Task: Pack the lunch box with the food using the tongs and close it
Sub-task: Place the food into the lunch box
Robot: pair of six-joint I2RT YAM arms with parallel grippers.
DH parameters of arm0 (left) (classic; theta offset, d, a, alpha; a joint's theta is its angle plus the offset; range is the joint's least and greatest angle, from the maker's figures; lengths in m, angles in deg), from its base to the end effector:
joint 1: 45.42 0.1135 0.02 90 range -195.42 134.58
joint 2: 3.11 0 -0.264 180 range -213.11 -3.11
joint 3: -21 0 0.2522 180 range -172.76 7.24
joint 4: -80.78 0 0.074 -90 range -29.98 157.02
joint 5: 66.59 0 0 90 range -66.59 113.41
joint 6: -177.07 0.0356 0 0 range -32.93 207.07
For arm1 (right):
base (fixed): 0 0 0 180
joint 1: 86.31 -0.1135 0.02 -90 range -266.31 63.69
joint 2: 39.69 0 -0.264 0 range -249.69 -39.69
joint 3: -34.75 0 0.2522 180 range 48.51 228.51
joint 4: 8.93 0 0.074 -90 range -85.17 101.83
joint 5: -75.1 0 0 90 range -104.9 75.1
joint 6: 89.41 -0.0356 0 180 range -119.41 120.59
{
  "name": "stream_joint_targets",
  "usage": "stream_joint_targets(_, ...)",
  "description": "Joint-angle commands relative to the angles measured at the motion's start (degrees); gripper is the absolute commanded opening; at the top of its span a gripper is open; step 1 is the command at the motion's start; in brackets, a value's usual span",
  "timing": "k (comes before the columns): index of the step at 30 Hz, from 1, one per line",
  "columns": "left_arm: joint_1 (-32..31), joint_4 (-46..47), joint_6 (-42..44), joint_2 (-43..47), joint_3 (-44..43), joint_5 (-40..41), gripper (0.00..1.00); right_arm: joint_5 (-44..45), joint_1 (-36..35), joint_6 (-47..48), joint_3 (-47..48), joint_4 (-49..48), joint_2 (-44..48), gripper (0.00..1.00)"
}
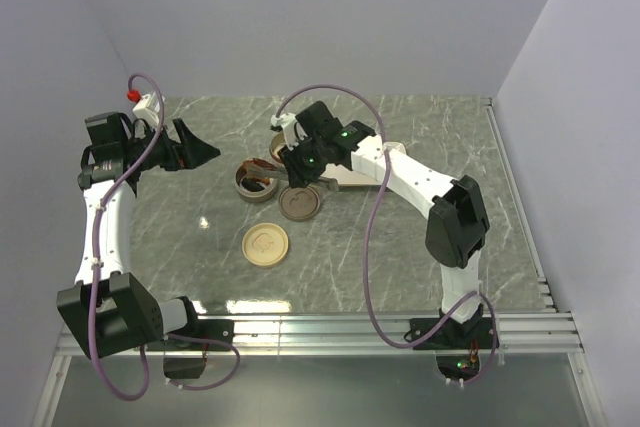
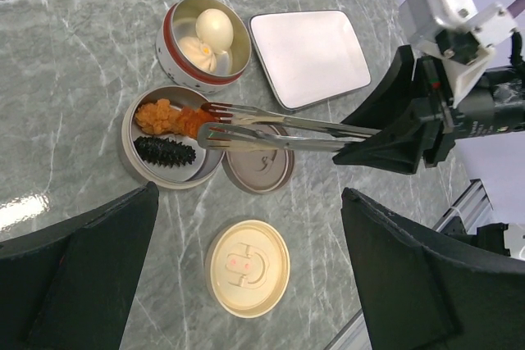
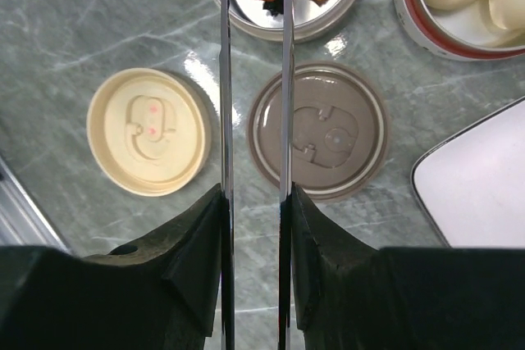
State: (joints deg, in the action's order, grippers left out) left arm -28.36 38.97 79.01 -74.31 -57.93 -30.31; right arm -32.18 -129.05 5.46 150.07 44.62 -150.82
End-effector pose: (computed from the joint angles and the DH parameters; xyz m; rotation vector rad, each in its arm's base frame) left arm 0.2604 0.0499 0.3441 0.0876 2.0172 -0.9032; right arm 0.3138 0.3044 0.2962 -1.1319 2.2190 0.6563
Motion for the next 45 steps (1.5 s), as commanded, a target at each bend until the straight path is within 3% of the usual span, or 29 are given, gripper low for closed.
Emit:
stream_joint_targets(1,0.34,1.69,-0.38,1.24,0.04,-0.87,0.99,1.72,-0.33,3.05,-0.31,-4.28,-0.58,0.31)
stream_joint_targets(22,0.34,1.16,0.58,1.41,0.48,-0.25,0.99,3.04,-1.29,11.66,-1.89,-5.78,-3.65,0.33)
stream_joint_targets(34,0.26,1.33,0.58,1.24,0.39,0.19,0.99,4.27,-1.82,13.15,-0.05,-3.49,-4.09,0.51)
stream_joint_targets(45,0.26,0.63,1.37,1.59,-0.05,0.45,0.99,2.95,-1.91,10.17,4.26,-2.26,-2.16,0.51)
